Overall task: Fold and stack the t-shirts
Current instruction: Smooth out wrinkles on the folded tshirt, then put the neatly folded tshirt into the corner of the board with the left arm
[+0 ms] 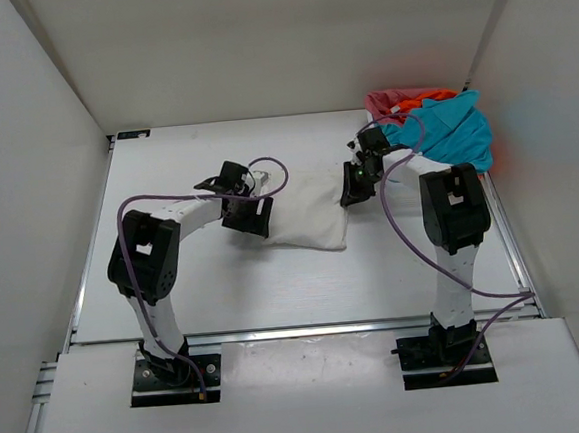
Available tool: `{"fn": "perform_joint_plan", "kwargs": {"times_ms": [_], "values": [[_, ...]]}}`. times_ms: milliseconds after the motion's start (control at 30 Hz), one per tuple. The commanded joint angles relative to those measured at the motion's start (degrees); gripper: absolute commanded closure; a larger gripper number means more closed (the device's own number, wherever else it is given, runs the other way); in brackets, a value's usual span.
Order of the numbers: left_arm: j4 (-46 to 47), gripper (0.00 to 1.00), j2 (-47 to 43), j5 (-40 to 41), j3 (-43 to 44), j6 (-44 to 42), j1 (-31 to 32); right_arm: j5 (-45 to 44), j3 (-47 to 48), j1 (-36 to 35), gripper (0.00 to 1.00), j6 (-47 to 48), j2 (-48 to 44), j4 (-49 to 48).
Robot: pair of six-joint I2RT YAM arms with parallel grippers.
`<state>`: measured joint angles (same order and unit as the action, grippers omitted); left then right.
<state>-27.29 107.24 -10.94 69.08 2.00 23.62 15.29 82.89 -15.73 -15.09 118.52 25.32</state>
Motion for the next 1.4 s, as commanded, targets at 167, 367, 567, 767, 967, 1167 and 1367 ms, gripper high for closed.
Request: {"fn": "perform_joint_plan", "kwargs": {"times_ms": [167, 367, 567, 767, 967, 1167, 1367], "values": [[-2.50, 0.16, -4.93, 3.74, -0.27, -1.91, -0.76, -0.79, 2.53, -0.97, 0.76, 3.30, -0.57, -1.06], [-5.85, 0.13, -8.98, -2.67, 7.98, -3.15, -0.59, -1.58, 0.43, -1.59, 0.77, 6.39, -7.68, -0.89], [-4.18, 0.12, -3.54, -6.55, 13.88, 1.07, -1.20, -2.90, -5.02, -2.46, 0.77, 8.85, -14.19, -1.33], [-4.62, 0.11, 5.16, -7.17, 18.98, 4.15, -0.50, -2.28, -6.16, -1.33, 0.77, 10.69, -16.48, -1.07], [-5.59, 0.12, 8.85, -5.23, 18.90, 5.29, -0.32, -2.63, -7.05, -0.71, 0.76, 12.28, -18.50, -1.76], [-5.50, 0.25, 10.97, -11.64, 16.26, 5.29, -0.24, -2.55, -7.92, -0.27, 0.77, 12.63, -19.64, -1.77], [-4.36, 0.34, 12.82, -15.25, 13.80, 7.31, 0.47, -2.90, -7.13, 0.00, 0.77, 12.90, -19.73, -2.38]]}}
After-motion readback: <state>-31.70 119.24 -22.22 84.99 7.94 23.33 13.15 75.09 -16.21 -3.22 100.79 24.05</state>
